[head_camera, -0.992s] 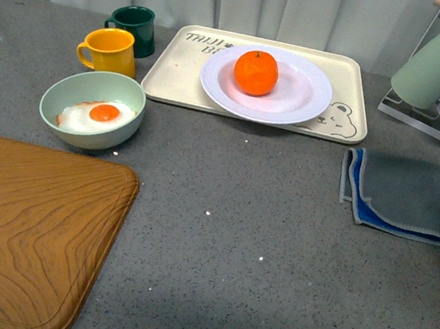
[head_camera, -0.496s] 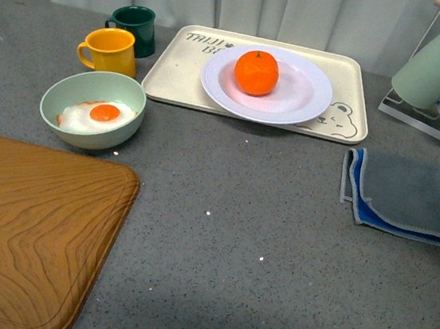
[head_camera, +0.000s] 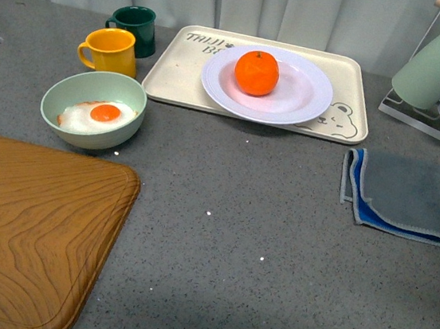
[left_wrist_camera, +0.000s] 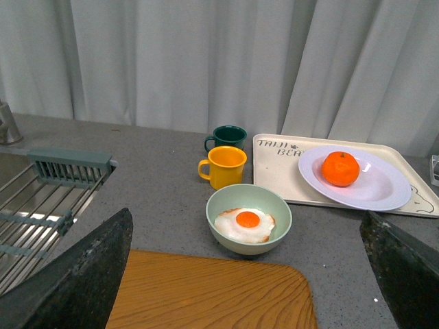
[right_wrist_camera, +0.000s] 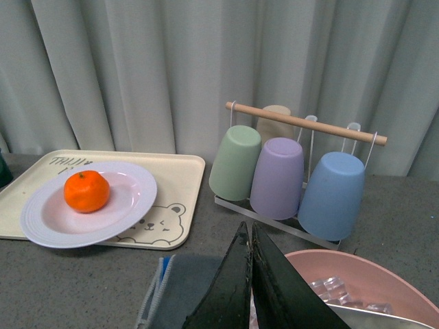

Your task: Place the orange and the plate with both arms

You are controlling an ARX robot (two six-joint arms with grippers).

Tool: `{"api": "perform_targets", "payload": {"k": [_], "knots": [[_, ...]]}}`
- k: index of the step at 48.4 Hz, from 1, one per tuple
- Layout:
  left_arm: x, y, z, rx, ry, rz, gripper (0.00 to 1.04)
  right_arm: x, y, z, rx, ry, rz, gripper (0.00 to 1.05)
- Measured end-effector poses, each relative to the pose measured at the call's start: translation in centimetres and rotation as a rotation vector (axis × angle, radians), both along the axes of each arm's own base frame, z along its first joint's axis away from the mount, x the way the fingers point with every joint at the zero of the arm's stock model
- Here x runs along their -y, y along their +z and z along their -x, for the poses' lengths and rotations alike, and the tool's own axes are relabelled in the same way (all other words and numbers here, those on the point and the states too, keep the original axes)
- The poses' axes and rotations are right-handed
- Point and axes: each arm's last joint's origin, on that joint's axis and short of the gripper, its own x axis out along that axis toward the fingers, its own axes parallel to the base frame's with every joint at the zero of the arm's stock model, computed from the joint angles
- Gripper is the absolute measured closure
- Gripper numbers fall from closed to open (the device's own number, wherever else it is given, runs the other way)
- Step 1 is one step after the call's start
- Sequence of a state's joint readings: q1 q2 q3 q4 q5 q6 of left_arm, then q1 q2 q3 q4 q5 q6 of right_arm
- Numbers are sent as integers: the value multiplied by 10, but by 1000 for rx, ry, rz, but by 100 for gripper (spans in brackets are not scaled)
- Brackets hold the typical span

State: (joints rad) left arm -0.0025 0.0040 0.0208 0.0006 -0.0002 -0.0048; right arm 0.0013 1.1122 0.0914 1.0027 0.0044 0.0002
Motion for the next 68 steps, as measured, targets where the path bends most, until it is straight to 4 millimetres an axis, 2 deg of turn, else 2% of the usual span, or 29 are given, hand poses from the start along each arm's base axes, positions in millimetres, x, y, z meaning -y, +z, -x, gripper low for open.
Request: {"api": "perform_targets", "payload": {"k": [19,48,68], "knots": [[0,0,0,0,0,0,7,0,1,30,3,3,0,104],[0,0,0,0,0,0,7,0,6,53,21,3,0,104],[0,0,0,0,0,0,7,0,8,63,26,3,0,104]]}}
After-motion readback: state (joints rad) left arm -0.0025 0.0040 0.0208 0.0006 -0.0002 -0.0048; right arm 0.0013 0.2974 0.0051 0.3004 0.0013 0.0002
